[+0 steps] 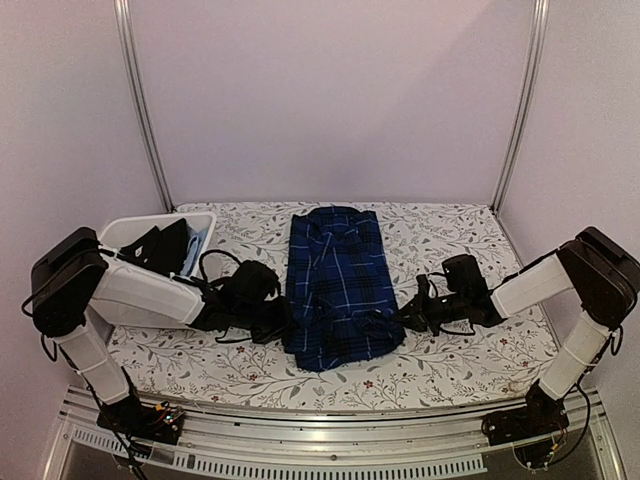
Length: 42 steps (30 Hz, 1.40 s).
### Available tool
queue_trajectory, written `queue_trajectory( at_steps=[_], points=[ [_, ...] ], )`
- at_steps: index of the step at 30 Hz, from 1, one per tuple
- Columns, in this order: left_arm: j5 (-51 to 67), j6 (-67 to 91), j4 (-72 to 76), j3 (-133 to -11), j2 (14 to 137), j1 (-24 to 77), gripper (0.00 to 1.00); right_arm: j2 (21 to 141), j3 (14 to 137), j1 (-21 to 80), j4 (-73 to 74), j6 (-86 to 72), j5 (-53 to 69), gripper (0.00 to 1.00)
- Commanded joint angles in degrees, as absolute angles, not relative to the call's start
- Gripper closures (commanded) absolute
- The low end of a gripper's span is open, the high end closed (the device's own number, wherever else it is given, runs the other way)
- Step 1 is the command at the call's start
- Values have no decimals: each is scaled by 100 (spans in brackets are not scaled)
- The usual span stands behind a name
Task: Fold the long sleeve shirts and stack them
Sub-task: Move the rectangle-folded shirt to the center of the board, then fold the rectangle-folded shirt at the center of the board.
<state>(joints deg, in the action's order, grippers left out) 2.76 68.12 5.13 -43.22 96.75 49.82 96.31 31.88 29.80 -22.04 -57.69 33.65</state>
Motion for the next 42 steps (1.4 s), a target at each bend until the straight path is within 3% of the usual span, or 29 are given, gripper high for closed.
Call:
queue_trajectory(
  at_steps=[1, 7, 9, 16, 19, 24, 29, 37, 42],
  points=[
    [16, 6633, 19, -4579, 9449, 4864, 100, 9505, 3706, 2951, -1884, -5733, 3200, 100],
    [93, 6407, 54, -4738, 9516, 4560, 100, 9915, 4276, 2788, -1776, -5588, 3221, 100],
    [108, 6309, 19, -4835, 9585, 4495, 100, 10099, 4454, 2782, -1759, -5528, 3261, 95],
    [328, 5787, -213, -5139, 9624, 4328, 61, 9978, 4559, 2776, -1520, -5327, 3062, 54],
    [371, 5622, -393, -5282, 9588, 4322, 51, 9714, 4606, 2777, -1124, -5003, 2830, 39],
    [455, 5406, -565, -5270, 9308, 4372, 38, 9112, 4740, 2790, -345, -4405, 2368, 26],
    [470, 5093, -967, -5253, 9026, 4560, 29, 8702, 4893, 3091, 451, -3440, 1844, 23],
    [466, 5151, -1521, -5007, 8881, 5123, 39, 8368, 4485, 3456, 1003, -2719, 1453, 37],
    [493, 5309, -1412, -4827, 8987, 5247, 39, 8414, 4347, 3566, 835, -2428, 1528, 36]
  ],
)
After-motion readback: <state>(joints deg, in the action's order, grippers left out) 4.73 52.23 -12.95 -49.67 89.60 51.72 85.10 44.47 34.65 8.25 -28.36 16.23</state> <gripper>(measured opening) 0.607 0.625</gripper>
